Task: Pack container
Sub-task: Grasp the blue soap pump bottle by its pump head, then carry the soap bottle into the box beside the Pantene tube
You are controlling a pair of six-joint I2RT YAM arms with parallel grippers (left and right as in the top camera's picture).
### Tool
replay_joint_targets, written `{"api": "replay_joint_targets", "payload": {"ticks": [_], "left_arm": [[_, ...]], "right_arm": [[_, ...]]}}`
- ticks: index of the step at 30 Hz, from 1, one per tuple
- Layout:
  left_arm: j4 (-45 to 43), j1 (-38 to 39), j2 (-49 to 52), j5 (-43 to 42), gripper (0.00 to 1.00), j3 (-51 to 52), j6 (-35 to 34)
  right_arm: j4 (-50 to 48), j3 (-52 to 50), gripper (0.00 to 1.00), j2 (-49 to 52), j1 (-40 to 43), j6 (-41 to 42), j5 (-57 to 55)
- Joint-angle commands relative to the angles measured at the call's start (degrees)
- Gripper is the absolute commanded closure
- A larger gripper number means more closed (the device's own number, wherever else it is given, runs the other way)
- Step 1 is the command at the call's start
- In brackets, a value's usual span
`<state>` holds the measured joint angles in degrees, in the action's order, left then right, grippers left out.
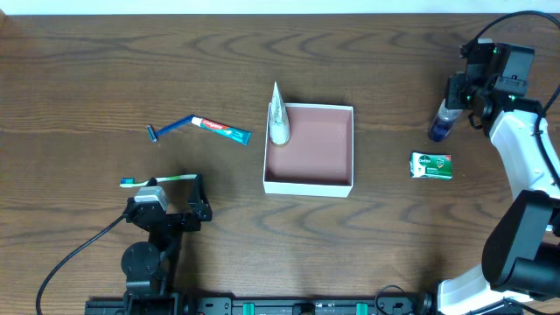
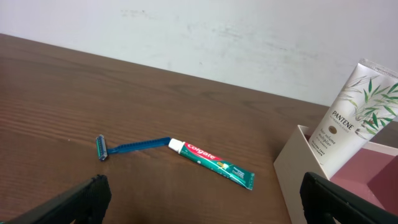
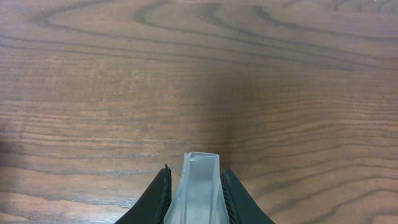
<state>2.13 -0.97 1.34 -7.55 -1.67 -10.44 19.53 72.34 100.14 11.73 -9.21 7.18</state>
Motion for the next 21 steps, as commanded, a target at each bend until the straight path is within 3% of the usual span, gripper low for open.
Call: {"api": "replay_joint_targets", "payload": {"ticks": [1,9,13,21], "left_arm": [[1.18,-0.24,0.02,-0.81,0.02,1.44,0.76],[1.18,-0.24,0.02,-0.81,0.02,1.44,0.76],[1.18,-0.24,0.02,-0.81,0.02,1.44,0.76],[1.18,-0.24,0.02,-0.81,0.02,1.44,0.76]], "right_arm": [[-0.79,-0.09,0.99,0.11,0.46,0.63,1.49],[-2.01,1.46,0.99,-5.22,-0.2,0.57,7.91],[-1.73,1.88,0.99,-11.63,-1.55,0.85,16.39],[-2.05,1.88,0.99,-22.71,-12.92,2.58,20.63]]}}
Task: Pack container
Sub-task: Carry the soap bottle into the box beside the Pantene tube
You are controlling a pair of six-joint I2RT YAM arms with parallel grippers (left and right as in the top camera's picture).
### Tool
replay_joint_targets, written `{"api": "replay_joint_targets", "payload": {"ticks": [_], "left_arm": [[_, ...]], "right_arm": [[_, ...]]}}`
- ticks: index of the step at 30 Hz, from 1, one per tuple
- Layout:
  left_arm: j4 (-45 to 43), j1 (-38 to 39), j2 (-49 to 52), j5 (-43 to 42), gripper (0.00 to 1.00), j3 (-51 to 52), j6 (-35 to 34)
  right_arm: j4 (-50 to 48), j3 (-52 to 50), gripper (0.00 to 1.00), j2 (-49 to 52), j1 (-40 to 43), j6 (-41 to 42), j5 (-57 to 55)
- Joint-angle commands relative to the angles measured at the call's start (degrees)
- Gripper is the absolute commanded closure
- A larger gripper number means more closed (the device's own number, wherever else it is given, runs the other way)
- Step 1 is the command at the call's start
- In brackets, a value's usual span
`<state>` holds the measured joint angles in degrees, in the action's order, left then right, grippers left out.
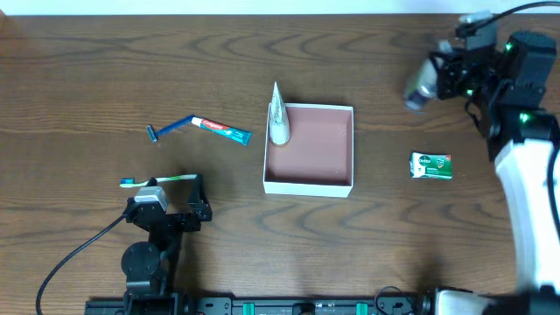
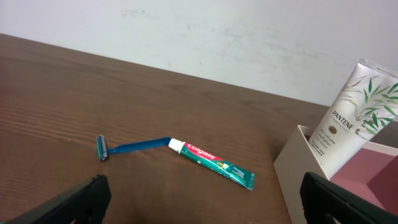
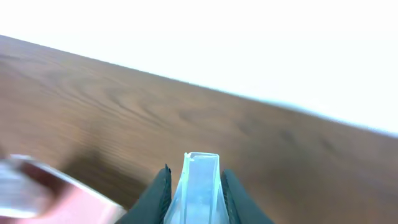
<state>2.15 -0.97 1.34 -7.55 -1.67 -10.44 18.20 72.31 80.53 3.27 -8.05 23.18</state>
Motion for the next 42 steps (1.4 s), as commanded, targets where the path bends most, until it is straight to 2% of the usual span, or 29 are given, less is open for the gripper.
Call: {"api": "replay_joint_targets", "payload": {"ticks": [1,9,21,30,42], "left_arm": [[1.16,-0.24,0.02,-0.81,0.02,1.44,0.76],[1.16,-0.24,0.02,-0.81,0.02,1.44,0.76],[1.16,-0.24,0.02,-0.81,0.02,1.44,0.76],[1.16,-0.24,0.02,-0.81,0.02,1.44,0.76],[1.16,-0.24,0.02,-0.81,0.02,1.44,0.76]], "right_arm": [[-0.94,1.9,0.99,-3.76,-6.58,2.19,4.07],[-1.81,1.88,0.99,-2.43,-19.8,5.88,-2.69],[-1.73,1.81,0.99,5.09,-30.64,8.81,-14.91],[-2.38,1.81,0.99,9.92,-33.73,9.77,-19.52],[-6.25,1.81,0.99,16.46,-34.67,9.68,-19.76]]}}
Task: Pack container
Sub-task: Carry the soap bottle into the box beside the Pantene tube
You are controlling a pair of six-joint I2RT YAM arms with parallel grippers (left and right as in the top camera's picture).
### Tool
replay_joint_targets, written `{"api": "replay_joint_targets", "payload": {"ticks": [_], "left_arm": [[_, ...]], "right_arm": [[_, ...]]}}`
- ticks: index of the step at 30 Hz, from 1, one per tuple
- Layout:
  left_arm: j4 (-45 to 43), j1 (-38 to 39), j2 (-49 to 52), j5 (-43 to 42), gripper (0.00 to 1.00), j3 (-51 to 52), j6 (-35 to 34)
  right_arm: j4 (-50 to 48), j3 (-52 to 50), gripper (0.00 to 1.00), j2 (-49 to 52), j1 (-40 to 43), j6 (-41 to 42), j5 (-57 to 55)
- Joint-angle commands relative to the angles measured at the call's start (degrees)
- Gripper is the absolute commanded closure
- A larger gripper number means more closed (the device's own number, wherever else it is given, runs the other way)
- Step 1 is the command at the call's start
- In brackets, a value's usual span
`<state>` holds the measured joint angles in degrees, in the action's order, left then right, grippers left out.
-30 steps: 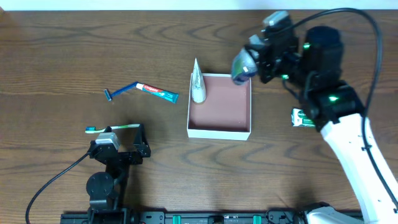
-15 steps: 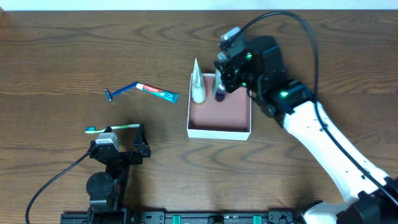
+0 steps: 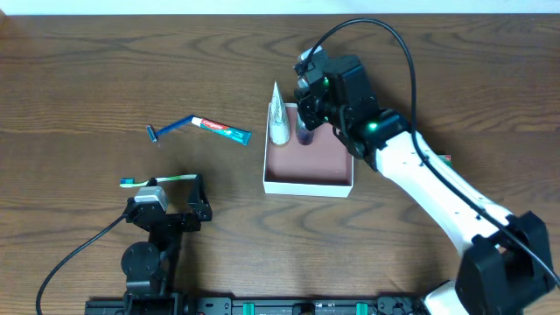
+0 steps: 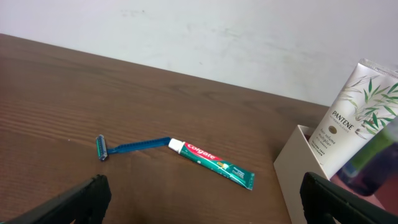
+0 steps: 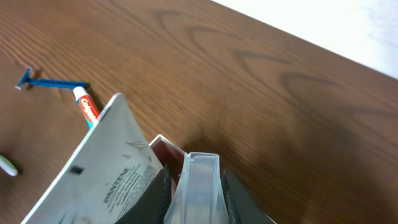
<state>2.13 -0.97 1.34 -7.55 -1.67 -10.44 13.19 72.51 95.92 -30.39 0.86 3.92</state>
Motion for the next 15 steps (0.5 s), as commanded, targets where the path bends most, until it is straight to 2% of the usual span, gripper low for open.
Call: {"api": "replay_joint_targets", "payload": {"ticks": [1,15], "left_arm": [[1.18,-0.24,0.02,-0.81,0.02,1.44,0.76],[1.18,-0.24,0.02,-0.81,0.02,1.44,0.76]], "right_arm": [[-1.57,1.62,0.99,1.73,-1.18,0.76,-0.5],[-6.43,1.62,0.99,5.27,-1.92,-0.22,-0.55]]}}
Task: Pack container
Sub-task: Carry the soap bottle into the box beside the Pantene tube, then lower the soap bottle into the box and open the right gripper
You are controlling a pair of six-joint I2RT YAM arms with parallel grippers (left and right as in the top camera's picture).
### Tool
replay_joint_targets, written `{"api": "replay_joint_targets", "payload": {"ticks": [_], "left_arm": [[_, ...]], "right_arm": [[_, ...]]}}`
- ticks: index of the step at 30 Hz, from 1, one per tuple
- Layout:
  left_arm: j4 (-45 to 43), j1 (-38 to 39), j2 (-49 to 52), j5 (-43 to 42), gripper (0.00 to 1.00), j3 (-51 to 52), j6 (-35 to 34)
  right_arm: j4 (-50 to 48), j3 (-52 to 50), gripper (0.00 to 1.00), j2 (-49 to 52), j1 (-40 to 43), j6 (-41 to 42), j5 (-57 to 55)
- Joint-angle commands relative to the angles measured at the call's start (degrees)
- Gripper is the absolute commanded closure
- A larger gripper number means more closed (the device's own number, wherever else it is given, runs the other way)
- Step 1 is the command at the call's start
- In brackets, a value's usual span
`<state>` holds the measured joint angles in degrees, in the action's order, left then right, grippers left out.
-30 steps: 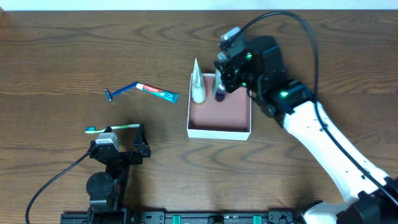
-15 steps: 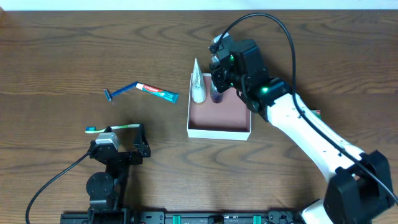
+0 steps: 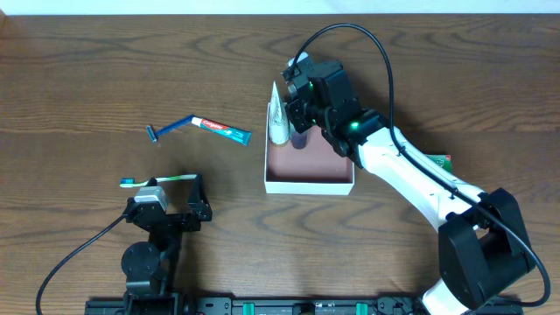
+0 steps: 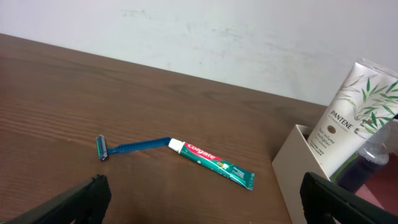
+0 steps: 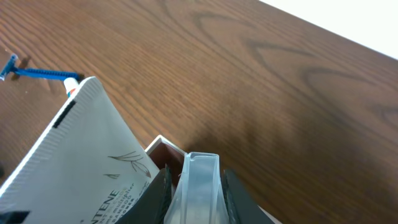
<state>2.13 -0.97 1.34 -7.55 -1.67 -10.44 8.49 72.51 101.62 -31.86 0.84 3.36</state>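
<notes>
A white box with a pink floor [image 3: 337,166] sits mid-table. A white Pantene tube [image 3: 277,115] leans in its far left corner. My right gripper [image 3: 302,109] is shut on a clear bottle with a dark blue base [image 3: 300,136], held inside the box right beside the tube. The bottle's clear neck [image 5: 200,186] shows between the right fingers, and the bottle [image 4: 367,163] also shows next to the tube [image 4: 351,118] in the left wrist view. My left gripper [image 3: 166,214] rests open near the front left, nothing between its fingers.
Left of the box lie a Colgate toothpaste tube [image 3: 220,129] and a blue razor [image 3: 171,128], with a toothbrush [image 3: 157,180] nearer the left arm. A green soap packet [image 3: 437,162] lies right of the box, partly hidden by the right arm.
My right gripper moved the bottle slightly left and lower in the box, closer against the Pantene tube. The left arm has not moved.
My right gripper was shut on the bottle at the table's far right, beside the soap packet. Then it held the bottle raised further back. Later the bottle was over the box beside the tube, and now it sits lower in that corner.
</notes>
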Motion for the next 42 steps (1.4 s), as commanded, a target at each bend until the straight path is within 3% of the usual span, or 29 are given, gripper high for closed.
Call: {"api": "replay_joint_targets", "payload": {"ticks": [1,4,7,9,10,13,25,35,38,42], "left_arm": [[1.18,-0.24,0.02,-0.81,0.02,1.44,0.76],[1.18,-0.24,0.02,-0.81,0.02,1.44,0.76],[1.18,-0.24,0.02,-0.81,0.02,1.44,0.76],[1.18,-0.24,0.02,-0.81,0.02,1.44,0.76],[1.18,-0.24,0.02,-0.81,0.02,1.44,0.76],[1.18,-0.24,0.02,-0.81,0.02,1.44,0.76],[1.18,-0.24,0.02,-0.81,0.02,1.44,0.76],[1.18,-0.24,0.02,-0.81,0.02,1.44,0.76],[1.18,-0.24,0.02,-0.81,0.02,1.44,0.76],[1.18,-0.24,0.02,-0.81,0.02,1.44,0.76]], "right_arm": [[-1.86,1.62,0.99,-0.44,-0.46,-0.31,0.02],[-1.86,1.62,0.97,-0.44,-0.46,-0.33,0.02],[-1.84,1.62,0.59,-0.42,-0.46,-0.72,0.04],[-1.86,1.62,0.43,-0.42,-0.46,-0.72,0.04],[-1.86,1.62,0.37,-0.42,-0.46,-0.72,0.04],[-1.86,1.62,0.33,-0.42,-0.46,-0.72,0.04],[-0.61,1.66,0.35,-6.95,-0.35,-0.66,0.48],[15.93,1.66,0.4,-13.18,1.2,4.2,0.52],[22.75,1.64,0.5,-13.18,1.18,6.71,0.55],[29.55,1.62,0.77,-13.18,1.03,8.79,1.55]]}}
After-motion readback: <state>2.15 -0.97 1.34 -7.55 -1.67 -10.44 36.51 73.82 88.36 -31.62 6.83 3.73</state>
